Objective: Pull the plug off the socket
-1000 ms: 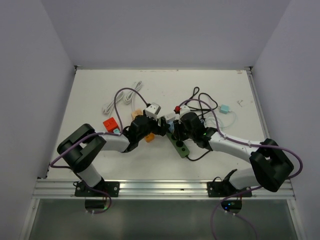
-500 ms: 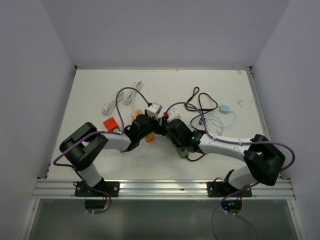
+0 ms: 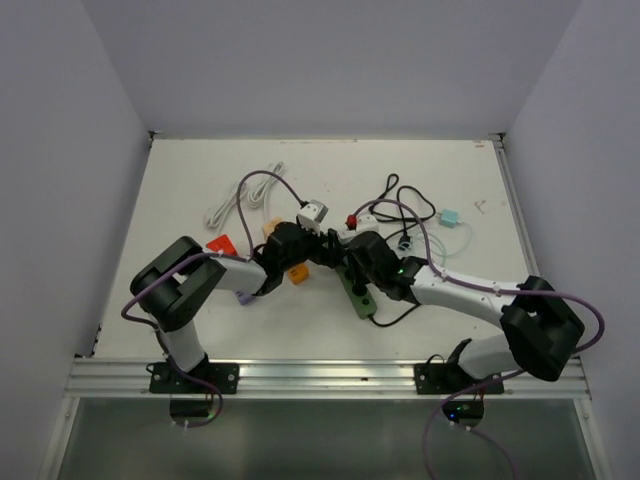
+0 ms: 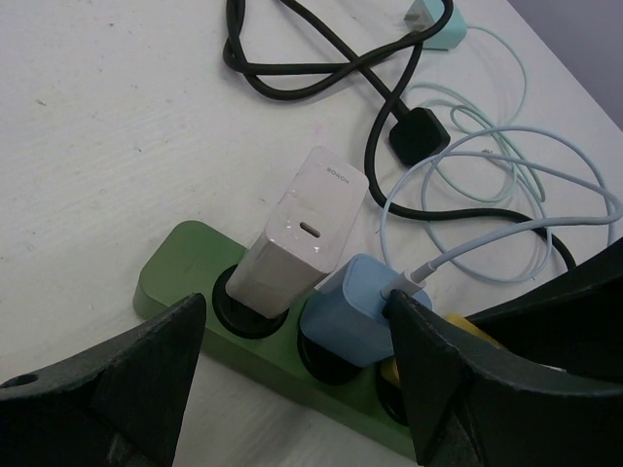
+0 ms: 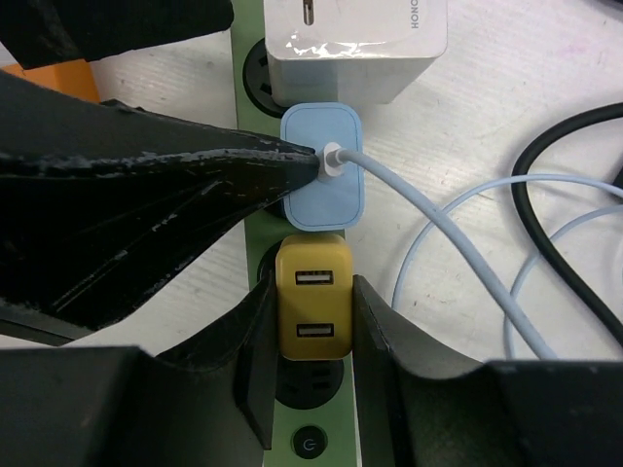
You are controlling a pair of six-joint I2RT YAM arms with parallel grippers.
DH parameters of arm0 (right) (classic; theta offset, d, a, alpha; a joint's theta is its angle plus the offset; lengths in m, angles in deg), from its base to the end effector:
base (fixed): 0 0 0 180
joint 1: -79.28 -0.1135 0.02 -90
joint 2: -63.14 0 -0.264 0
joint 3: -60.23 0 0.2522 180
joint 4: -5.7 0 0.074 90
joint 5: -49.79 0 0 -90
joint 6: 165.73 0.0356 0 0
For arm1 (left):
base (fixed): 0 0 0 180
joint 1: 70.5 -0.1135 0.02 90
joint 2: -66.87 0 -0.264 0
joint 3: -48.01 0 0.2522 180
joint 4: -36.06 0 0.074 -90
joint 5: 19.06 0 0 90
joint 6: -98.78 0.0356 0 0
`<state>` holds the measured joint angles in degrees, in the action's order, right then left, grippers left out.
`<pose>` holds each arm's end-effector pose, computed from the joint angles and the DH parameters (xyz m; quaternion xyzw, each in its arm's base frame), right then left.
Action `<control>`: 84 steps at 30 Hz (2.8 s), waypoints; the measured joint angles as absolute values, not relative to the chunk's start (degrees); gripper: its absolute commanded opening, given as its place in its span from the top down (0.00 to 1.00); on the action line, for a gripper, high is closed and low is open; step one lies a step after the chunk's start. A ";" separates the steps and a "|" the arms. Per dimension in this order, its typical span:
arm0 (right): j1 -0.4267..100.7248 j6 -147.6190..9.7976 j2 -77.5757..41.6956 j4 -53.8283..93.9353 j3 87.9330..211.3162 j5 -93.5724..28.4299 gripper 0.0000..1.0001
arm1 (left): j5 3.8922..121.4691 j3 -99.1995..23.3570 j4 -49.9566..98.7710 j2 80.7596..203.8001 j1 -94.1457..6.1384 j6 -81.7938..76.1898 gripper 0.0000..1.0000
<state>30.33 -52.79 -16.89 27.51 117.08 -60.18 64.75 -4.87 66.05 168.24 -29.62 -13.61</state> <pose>0.1945 0.2048 0.1983 -0.1401 0.9015 0.0916 0.3992 0.2568 -0.2273 0.1488 0.1613 0.7948 -0.3433 0.4737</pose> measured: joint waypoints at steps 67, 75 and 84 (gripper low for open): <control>31.42 -43.10 -12.21 44.10 129.43 -59.11 1.00 | 57.16 -4.71 66.64 169.57 -32.64 -17.24 0.21; 39.77 -44.33 5.60 45.96 125.91 -55.13 1.00 | 57.82 -3.44 66.36 168.15 -32.77 -17.13 0.21; 46.02 -43.50 19.13 54.09 126.35 -69.58 1.00 | 58.60 2.22 65.26 164.96 -33.38 -13.64 0.20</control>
